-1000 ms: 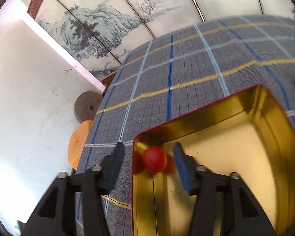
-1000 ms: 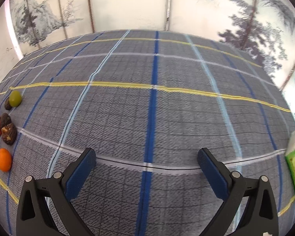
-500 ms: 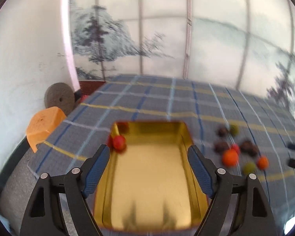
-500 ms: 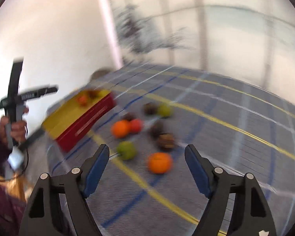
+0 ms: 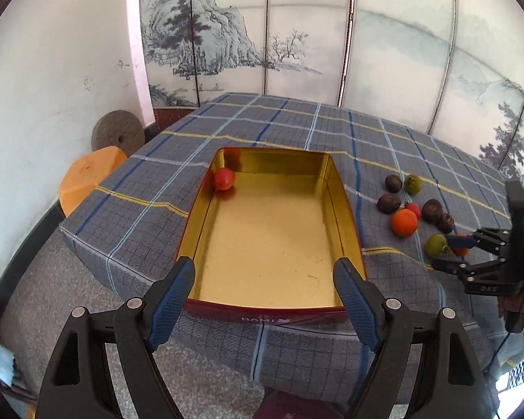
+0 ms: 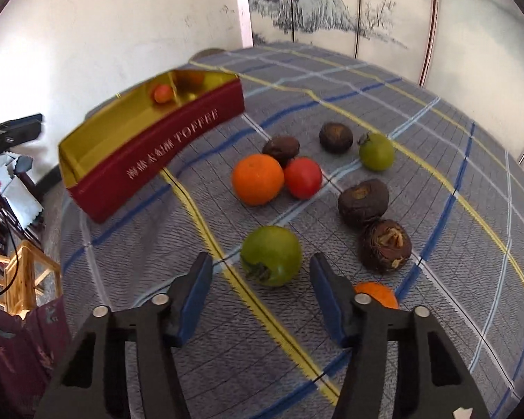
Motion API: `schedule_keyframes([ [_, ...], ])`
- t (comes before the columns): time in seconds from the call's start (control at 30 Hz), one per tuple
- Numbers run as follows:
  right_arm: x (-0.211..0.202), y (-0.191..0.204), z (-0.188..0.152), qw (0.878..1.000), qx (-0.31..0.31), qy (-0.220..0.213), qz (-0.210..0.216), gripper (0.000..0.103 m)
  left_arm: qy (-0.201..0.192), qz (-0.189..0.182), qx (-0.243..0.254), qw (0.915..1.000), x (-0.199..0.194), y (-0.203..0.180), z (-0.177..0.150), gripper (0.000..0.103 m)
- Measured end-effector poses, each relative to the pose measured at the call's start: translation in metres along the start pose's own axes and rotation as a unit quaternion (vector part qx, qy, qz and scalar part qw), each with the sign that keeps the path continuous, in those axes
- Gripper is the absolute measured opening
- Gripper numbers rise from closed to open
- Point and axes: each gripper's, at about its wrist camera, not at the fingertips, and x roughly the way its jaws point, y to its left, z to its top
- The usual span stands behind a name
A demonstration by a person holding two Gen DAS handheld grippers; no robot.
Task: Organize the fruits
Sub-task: 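Grasp the green lime with the right gripper and carry it over the tin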
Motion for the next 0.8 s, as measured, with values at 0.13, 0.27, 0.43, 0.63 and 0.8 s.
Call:
schedule_keyframes([
  [0.13, 0.01, -0.001, 0.001, 1.0, -0.004, 0.02, -0.005, 0.034, -0.007, -0.009, 0.005, 0.9999, -0.007, -0.009, 0.001, 0.082],
  [0.27, 0.008, 0.001, 0.004, 1.0, -0.006, 0.026, -0.003, 0.031, 0.0, -0.008, 0.008, 0.9999, -0.008, -0.013, -0.003, 0.085],
  [0.43, -0.013, 0.018, 0.026, 1.0, -0.014, -0.005, 0.02, 0.031, -0.006, -0.018, -0.05, 0.9986, -0.022, -0.008, -0.014, 0.087],
  [0.63, -0.007, 0.056, 0.098, 0.995, -0.044, -0.04, 0.083, 0.031, -0.029, -0.008, -0.047, 0.9984, -0.045, -0.019, -0.027, 0.096],
  [0.8, 0.044, 0.088, 0.147, 0.992, -0.067, -0.016, 0.102, 0.031, -0.008, 0.014, -0.043, 0.999, -0.041, -0.016, -0.027, 0.096],
])
